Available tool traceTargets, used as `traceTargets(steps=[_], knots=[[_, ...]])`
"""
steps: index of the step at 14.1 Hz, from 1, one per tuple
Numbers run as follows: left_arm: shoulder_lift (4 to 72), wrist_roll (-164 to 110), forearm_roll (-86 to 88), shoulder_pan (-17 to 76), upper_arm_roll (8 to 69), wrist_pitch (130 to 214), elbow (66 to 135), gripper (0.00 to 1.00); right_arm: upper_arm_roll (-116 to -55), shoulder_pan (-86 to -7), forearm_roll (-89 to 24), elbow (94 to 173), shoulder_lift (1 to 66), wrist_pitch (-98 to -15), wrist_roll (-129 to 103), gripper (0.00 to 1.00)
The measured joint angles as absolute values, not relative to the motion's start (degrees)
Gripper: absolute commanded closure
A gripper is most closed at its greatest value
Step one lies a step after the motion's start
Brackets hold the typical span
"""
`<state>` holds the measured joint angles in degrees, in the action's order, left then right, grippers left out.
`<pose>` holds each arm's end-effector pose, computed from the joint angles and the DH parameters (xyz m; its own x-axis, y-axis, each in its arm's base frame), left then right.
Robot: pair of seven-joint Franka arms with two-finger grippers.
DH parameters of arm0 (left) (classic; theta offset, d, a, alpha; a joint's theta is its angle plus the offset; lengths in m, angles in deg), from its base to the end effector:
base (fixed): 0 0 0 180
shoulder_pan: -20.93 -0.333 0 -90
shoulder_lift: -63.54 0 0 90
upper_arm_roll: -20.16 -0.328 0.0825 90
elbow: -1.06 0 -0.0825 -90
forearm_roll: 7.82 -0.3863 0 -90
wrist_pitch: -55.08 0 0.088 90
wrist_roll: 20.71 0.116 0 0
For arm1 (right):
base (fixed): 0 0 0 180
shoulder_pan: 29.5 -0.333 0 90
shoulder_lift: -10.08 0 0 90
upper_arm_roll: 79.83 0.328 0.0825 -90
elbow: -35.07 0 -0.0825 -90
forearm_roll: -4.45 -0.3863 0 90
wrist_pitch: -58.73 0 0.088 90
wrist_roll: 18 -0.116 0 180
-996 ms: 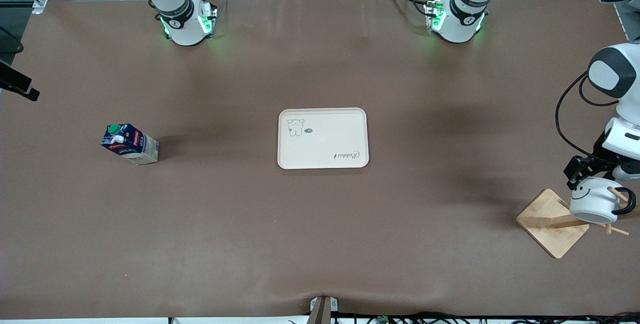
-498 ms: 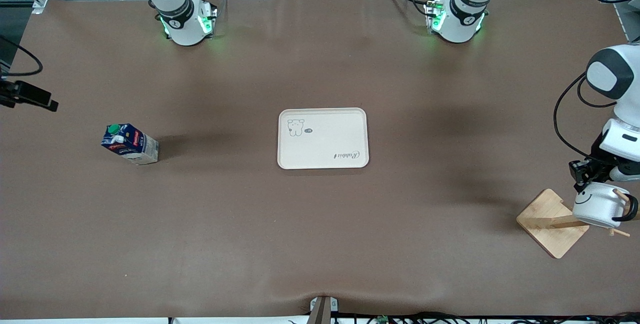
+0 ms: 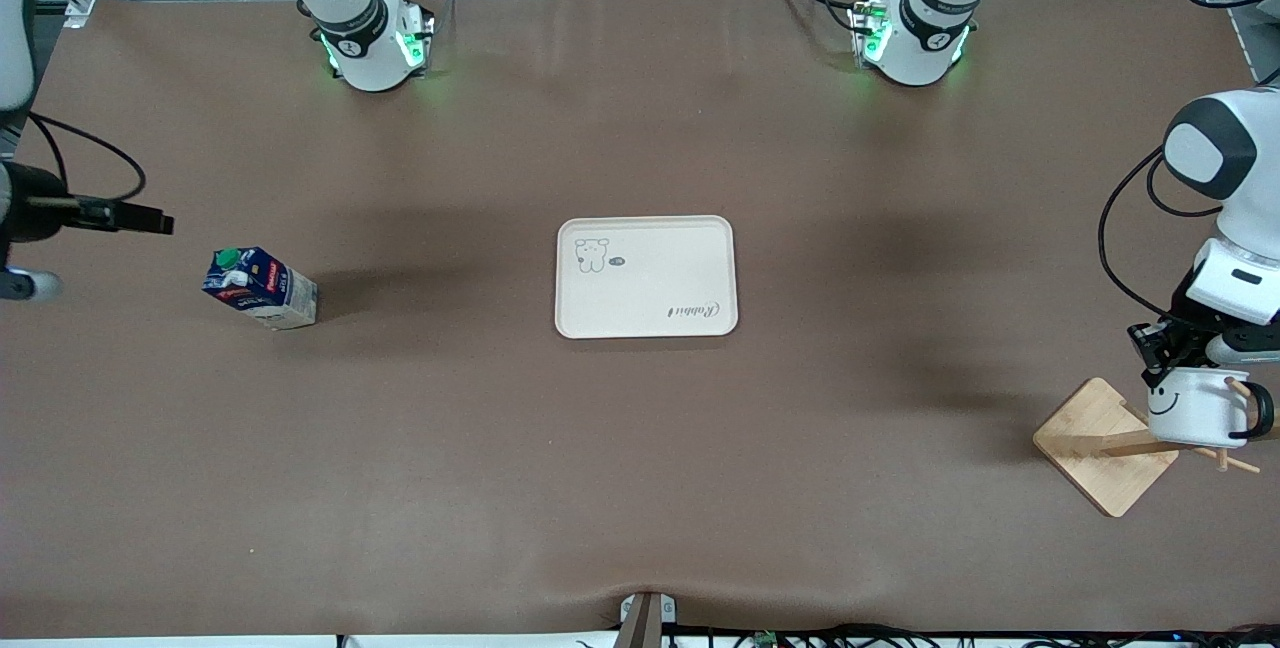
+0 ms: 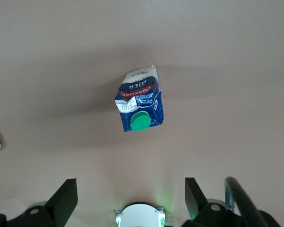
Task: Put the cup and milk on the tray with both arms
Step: 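Grasp the mug rim with the left gripper while the right gripper grasps the milk, then lift the mug off the stand with the left gripper toward the tray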
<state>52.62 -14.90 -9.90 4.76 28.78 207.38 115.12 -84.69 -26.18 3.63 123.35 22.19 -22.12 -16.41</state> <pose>0.6322 0.0873 0.4242 0.8887 -0.0010 0.4586 0.0236 -0.9986 -0.0481 0.5832 -0.0777 0.5095 0.9364 -0.1085 -0.3337 -0.1170 -0.9931 -0.0056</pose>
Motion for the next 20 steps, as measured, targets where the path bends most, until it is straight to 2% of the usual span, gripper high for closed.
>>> traceTargets(steps=[3,9,11,14,17,20], knots=[[53.62,-14.90,-9.90,4.73,29.96,204.68,114.39,1.00,-84.45,-26.64,3.59,123.03,23.22,-22.10,-16.77,0.00],[56.58,-15.82,-9.90,4.80,35.04,190.69,109.59,1.00,-84.38,-28.40,3.58,123.07,23.27,-26.35,-17.67,0.00],[56.94,-17.94,-9.90,4.82,37.09,185.95,107.83,1.00,-84.59,-28.38,3.58,126.28,23.49,-27.64,-17.66,0.00],[57.00,-22.38,-9.90,4.87,40.97,180.63,105.90,1.00,-84.61,-28.38,3.58,132.41,23.48,-34.57,-17.66,0.00],[56.87,-28.46,-9.90,4.95,44.68,177.87,105.78,1.00,-84.62,-28.38,3.66,136.49,22.45,-38.34,-17.66,0.00],[55.78,-35.66,-9.90,5.09,48.57,176.44,105.82,1.00,-84.68,-28.38,3.75,142.55,20.20,-46.35,-17.66,0.00]])
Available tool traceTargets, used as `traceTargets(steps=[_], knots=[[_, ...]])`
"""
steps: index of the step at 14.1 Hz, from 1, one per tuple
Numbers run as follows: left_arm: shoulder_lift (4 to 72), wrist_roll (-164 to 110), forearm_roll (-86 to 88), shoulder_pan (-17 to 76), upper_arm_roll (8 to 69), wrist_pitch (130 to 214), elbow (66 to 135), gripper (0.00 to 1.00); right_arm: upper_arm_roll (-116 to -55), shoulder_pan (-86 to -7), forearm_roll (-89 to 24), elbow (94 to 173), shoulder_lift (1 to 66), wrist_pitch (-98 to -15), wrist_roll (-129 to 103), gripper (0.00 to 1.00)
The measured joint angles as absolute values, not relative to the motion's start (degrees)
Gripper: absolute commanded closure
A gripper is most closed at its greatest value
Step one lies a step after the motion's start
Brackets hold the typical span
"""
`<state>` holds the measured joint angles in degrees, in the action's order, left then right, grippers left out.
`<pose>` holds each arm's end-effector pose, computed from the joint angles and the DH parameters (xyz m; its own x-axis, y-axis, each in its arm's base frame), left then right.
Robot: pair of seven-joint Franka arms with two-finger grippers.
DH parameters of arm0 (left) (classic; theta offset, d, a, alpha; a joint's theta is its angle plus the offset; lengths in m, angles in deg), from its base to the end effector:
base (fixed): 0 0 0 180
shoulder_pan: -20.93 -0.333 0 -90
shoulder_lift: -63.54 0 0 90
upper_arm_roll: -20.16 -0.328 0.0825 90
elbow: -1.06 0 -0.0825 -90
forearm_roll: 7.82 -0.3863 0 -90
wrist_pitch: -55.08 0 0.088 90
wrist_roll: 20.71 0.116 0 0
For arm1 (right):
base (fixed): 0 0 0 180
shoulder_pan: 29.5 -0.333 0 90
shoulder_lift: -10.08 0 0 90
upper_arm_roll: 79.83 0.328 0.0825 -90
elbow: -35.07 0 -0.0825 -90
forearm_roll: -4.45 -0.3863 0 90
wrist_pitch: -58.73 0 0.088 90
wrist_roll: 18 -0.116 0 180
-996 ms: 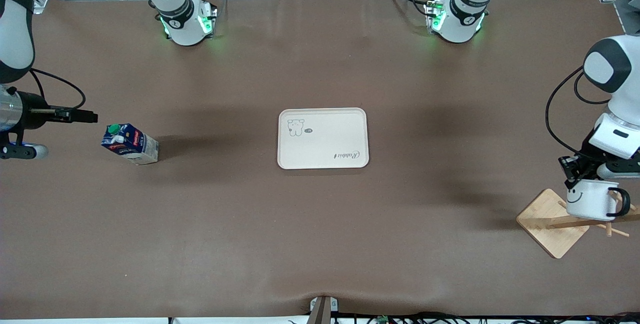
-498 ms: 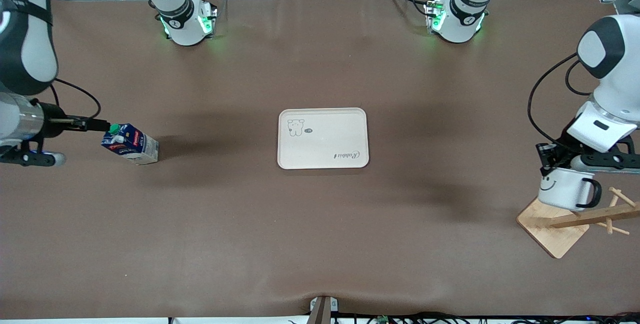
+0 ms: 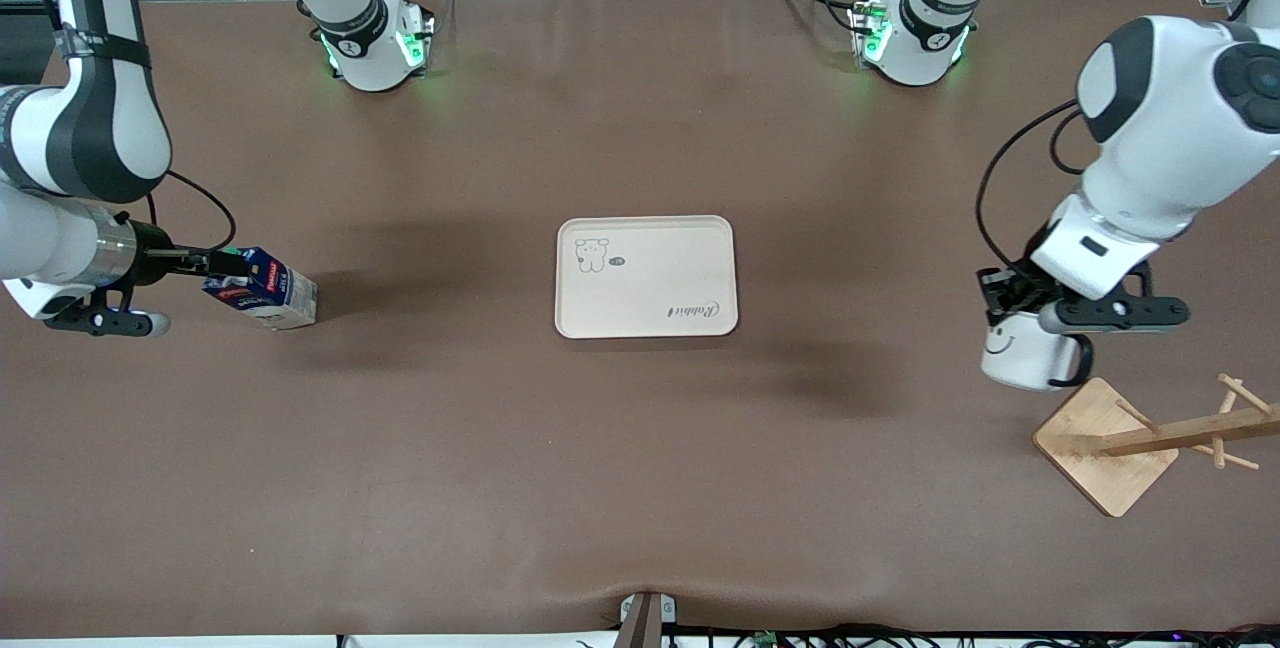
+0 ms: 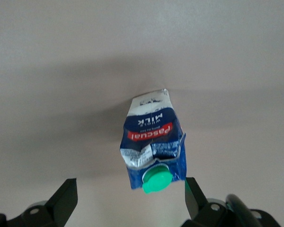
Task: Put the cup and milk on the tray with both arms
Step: 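Lift the mug off the stand with the left gripper toward the tray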
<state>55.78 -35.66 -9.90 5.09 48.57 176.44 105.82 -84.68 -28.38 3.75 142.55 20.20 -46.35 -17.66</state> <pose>0.6051 -0.1206 0.4836 0.9869 0.0400 0.1565 0.0287 -0.9969 0.0734 0.5773 -0.0575 0.4036 0.9712 -0.1007 -0.2161 -0.1026 -0.9947 0.0027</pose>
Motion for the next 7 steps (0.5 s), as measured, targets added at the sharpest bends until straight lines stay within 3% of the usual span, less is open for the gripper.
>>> traceTargets(steps=[3,7], knots=[[54.18,-40.21,-9.90,5.70,51.00,174.93,105.84,1.00,-84.93,-27.94,3.93,149.06,18.42,-55.24,-17.64,0.00],[52.71,-48.83,-9.60,10.31,51.36,173.47,105.74,1.00,-85.08,-27.20,6.47,152.23,16.96,-57.35,-17.42,0.00]])
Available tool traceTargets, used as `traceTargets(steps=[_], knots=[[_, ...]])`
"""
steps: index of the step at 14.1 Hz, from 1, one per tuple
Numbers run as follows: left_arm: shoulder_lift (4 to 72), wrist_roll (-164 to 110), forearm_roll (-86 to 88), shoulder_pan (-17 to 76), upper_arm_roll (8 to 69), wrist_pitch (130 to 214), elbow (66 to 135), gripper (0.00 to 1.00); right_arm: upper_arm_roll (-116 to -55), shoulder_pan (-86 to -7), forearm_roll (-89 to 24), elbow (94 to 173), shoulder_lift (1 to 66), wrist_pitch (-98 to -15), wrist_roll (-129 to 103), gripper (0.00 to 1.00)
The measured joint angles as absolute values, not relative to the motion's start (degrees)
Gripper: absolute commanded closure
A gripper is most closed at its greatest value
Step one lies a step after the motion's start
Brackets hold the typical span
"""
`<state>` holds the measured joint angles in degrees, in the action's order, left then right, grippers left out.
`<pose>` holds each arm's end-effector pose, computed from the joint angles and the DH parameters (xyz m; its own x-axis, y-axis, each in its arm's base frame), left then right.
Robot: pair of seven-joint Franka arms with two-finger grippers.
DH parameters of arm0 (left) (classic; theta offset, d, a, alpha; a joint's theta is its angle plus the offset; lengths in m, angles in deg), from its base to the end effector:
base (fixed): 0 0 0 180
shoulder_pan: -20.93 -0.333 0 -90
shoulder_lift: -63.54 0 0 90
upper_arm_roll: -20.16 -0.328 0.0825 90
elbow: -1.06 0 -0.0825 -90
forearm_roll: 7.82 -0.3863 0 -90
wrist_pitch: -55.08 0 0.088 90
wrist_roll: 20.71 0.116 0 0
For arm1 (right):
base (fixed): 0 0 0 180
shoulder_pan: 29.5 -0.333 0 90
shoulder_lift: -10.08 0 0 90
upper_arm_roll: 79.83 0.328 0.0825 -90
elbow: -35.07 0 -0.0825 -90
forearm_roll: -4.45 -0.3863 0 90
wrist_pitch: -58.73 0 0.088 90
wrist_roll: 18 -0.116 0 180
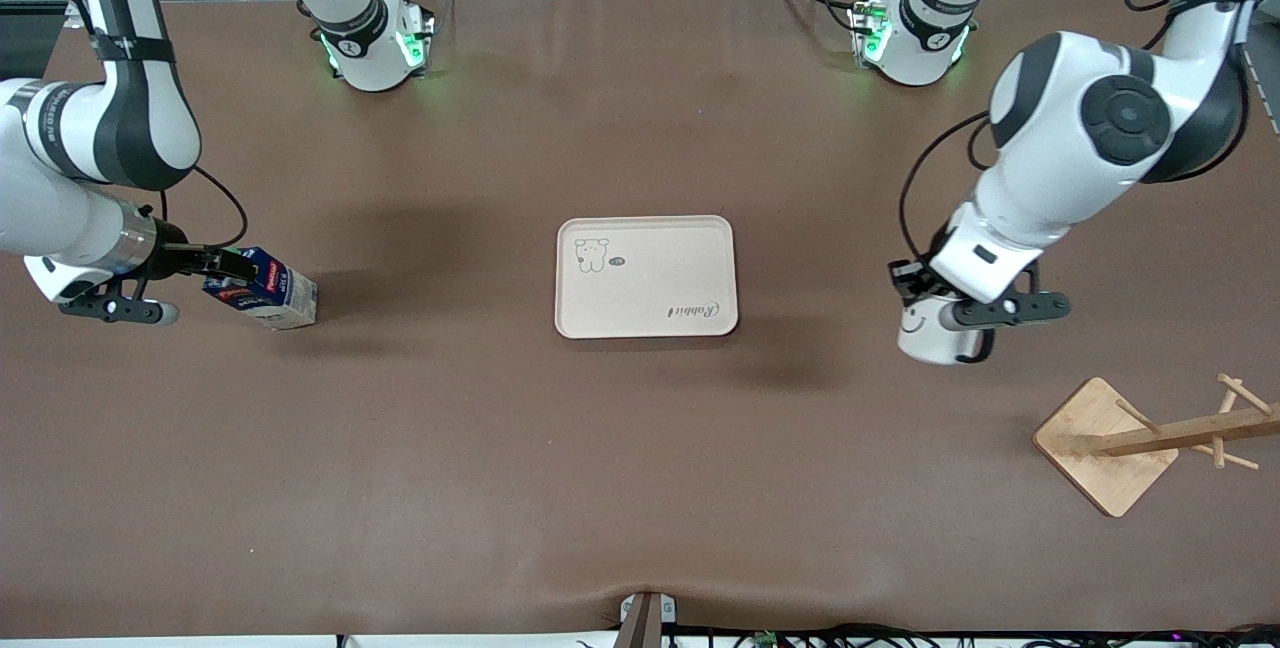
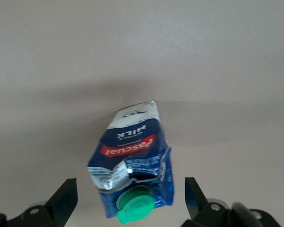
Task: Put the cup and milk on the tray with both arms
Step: 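Lift the mug off the stand with the left gripper toward the tray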
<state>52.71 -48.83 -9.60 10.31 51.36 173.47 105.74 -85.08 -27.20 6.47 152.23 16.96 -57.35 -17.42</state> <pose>0.5845 -0.1998 0.4522 0.9907 0.1309 0.0361 0.1268 -0.9871 0.0976 0.5535 -0.0749 0.3741 0.9847 -0.1056 -0.1388 -0.1011 -0.9941 0.0388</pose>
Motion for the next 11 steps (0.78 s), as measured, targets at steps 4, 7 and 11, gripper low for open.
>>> traceTargets(steps=[4,7,11], knots=[[48.63,-62.84,-8.08,16.73,51.49,166.45,100.46,1.00,-85.05,-27.20,7.22,158.36,16.12,-68.58,-17.42,0.07],[44.40,-70.41,-8.06,20.90,51.52,163.71,96.99,1.00,-85.05,-27.19,7.33,161.74,16.06,-74.18,-17.43,0.95],[38.89,-78.52,-7.45,26.50,51.58,163.66,96.18,1.00,-85.05,-27.19,7.34,161.83,15.02,-71.51,-17.46,1.00]])
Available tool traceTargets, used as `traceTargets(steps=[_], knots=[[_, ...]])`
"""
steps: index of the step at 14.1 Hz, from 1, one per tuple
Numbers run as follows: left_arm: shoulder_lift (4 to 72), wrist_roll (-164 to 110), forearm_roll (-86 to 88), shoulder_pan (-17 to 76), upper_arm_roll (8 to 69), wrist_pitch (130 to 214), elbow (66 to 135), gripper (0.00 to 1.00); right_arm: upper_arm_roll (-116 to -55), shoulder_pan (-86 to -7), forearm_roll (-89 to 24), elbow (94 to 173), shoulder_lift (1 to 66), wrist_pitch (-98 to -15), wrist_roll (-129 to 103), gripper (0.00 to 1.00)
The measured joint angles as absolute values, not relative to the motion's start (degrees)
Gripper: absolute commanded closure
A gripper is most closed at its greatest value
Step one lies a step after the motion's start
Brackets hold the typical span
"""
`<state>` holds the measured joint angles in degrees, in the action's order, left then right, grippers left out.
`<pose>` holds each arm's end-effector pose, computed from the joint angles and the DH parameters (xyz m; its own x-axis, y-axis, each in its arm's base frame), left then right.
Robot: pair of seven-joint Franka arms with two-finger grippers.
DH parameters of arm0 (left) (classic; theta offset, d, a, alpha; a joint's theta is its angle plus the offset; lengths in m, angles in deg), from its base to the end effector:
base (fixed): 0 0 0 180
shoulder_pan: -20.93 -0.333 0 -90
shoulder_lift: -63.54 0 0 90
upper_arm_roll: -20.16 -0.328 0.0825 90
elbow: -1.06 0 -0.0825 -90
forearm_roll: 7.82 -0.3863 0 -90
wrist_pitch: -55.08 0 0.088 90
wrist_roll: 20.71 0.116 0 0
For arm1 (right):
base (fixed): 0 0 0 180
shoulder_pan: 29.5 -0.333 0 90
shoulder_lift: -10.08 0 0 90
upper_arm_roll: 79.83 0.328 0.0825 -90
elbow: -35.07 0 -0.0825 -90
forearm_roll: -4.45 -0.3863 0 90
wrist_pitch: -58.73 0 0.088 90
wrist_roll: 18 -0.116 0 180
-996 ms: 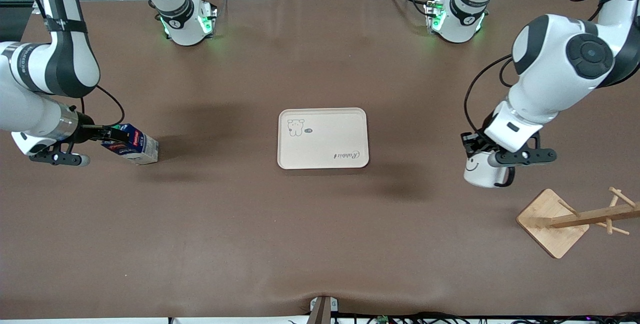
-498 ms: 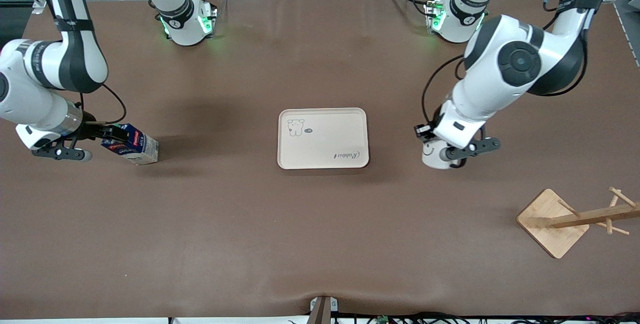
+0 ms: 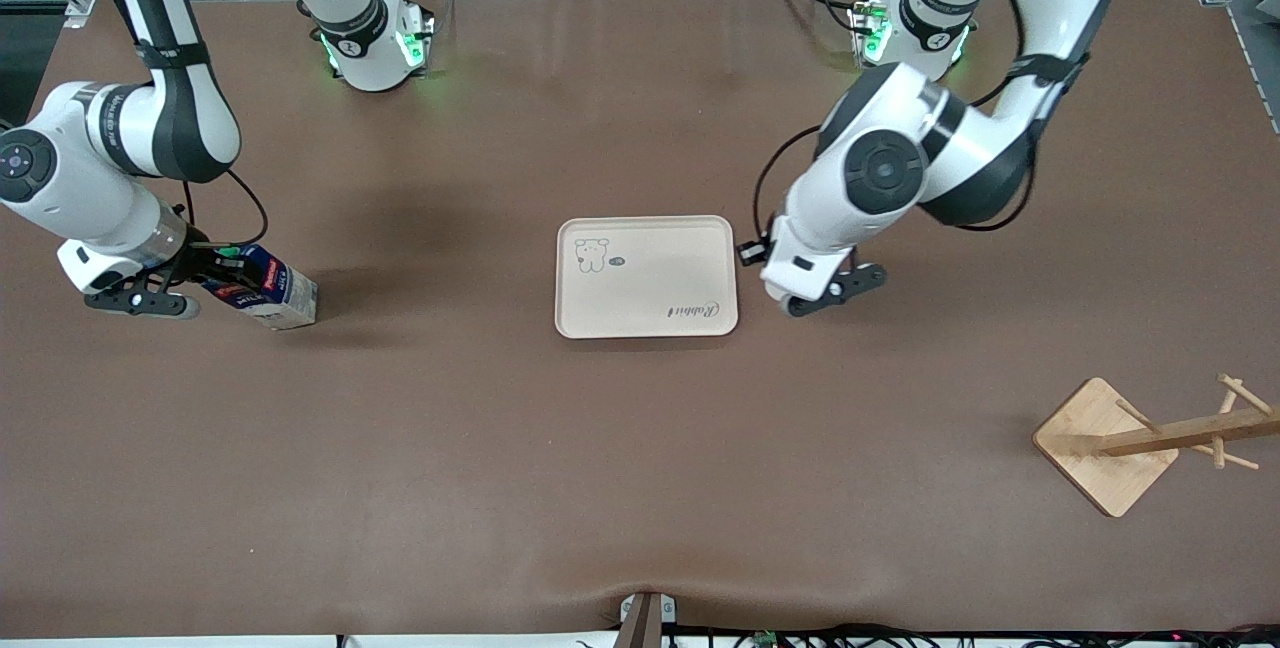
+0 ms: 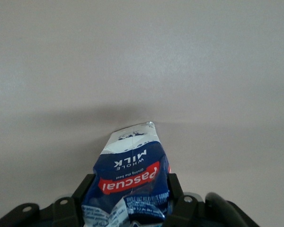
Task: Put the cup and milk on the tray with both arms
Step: 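Lift the mug off the stand with the left gripper toward the tray, then lower the mug onto the tray while the right gripper carries the milk over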
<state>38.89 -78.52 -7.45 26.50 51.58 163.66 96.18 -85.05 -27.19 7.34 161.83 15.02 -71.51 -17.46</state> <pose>0.5409 -0.3608 0.3817 0.8924 0.3684 -0.2607 0.3827 -0.9238 0.0045 0.5340 -0.0720 0.3393 0.9957 -0.0891 -0.0264 -0.0879 -0.9951 0.0452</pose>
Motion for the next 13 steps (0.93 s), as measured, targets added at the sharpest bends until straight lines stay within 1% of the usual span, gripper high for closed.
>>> traceTargets(steps=[3,9,13], knots=[[35.03,-82.72,-5.01,29.22,51.57,163.77,95.46,1.00,-85.04,-27.20,7.34,159.94,13.88,-66.55,-17.49,1.00],[26.35,-87.67,2.35,31.10,51.33,163.90,87.64,1.00,-84.43,-27.61,7.35,147.44,12.67,-49.32,-21.17,1.00],[21.04,-87.68,8.44,30.87,50.95,167.96,85.96,1.00,-83.60,-31.28,7.81,140.39,12.65,-37.25,-25.36,1.00]])
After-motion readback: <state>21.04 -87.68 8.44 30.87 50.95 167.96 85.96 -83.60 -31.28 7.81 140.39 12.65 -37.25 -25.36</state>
